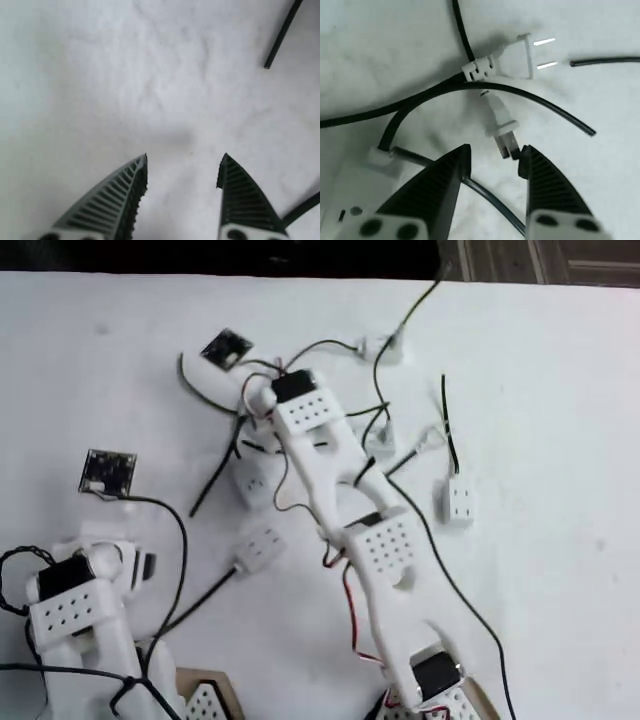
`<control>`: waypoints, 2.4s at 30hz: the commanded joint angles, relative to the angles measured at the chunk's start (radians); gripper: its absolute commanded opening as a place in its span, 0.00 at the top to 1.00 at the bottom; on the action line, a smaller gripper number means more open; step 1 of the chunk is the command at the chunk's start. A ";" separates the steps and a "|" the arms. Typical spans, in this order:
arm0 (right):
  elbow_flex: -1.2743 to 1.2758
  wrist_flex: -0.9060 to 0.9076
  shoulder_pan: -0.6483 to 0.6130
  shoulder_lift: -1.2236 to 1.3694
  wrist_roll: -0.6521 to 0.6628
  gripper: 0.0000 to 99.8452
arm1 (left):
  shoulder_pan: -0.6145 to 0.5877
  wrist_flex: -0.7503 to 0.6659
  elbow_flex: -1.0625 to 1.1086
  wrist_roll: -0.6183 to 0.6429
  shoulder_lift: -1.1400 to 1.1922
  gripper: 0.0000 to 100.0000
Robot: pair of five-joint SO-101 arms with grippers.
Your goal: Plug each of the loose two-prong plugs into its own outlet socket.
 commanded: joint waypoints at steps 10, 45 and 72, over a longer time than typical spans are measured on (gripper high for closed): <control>-0.370 0.024 -0.004 0.194 0.028 0.84 | -0.002 -0.014 -0.005 -0.008 -0.016 0.76; -0.382 0.400 0.082 -0.360 0.654 0.98 | 0.002 -0.029 0.011 -0.008 -0.018 0.76; 0.275 0.407 0.274 -1.135 0.651 0.98 | 0.002 -0.029 0.011 -0.008 -0.018 0.76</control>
